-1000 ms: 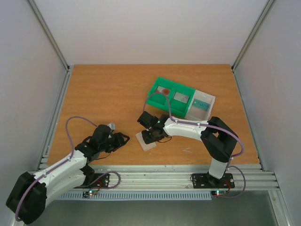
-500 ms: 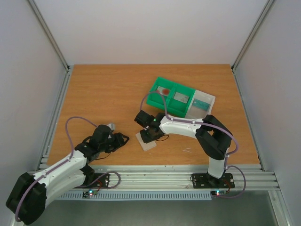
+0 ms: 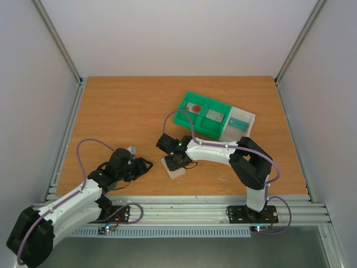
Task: Take the credit cards out of the card holder
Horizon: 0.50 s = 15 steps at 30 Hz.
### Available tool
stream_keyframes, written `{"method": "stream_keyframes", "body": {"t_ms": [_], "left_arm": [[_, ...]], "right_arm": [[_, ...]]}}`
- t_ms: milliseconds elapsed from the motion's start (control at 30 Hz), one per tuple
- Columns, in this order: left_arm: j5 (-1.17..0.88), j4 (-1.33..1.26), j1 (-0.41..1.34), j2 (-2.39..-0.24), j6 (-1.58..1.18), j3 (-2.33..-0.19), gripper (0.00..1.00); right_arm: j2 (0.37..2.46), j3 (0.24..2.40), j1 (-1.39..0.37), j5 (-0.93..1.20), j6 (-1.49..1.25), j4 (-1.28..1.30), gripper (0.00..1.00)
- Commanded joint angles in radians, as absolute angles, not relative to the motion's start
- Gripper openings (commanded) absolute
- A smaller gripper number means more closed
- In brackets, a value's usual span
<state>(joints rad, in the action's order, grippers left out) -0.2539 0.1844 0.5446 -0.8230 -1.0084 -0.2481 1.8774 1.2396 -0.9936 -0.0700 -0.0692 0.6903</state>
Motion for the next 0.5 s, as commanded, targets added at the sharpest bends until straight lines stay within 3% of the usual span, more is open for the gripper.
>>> {"method": "stream_keyframes", "body": {"t_ms": [0,467], "left_arm": [[-0.253,0.172,0.543,-0.806,-1.005,-0.251,0.50],[-0.276,0.120,0.542,-0.850,-0.988,-0.242,0.49]], "right_arm": [[1.933,1.241,-1.008,-0.150,-0.058,0.734,0.30],[1.796,1.149,-1.025,-0.156,-0.090,0.671,0.06]]}}
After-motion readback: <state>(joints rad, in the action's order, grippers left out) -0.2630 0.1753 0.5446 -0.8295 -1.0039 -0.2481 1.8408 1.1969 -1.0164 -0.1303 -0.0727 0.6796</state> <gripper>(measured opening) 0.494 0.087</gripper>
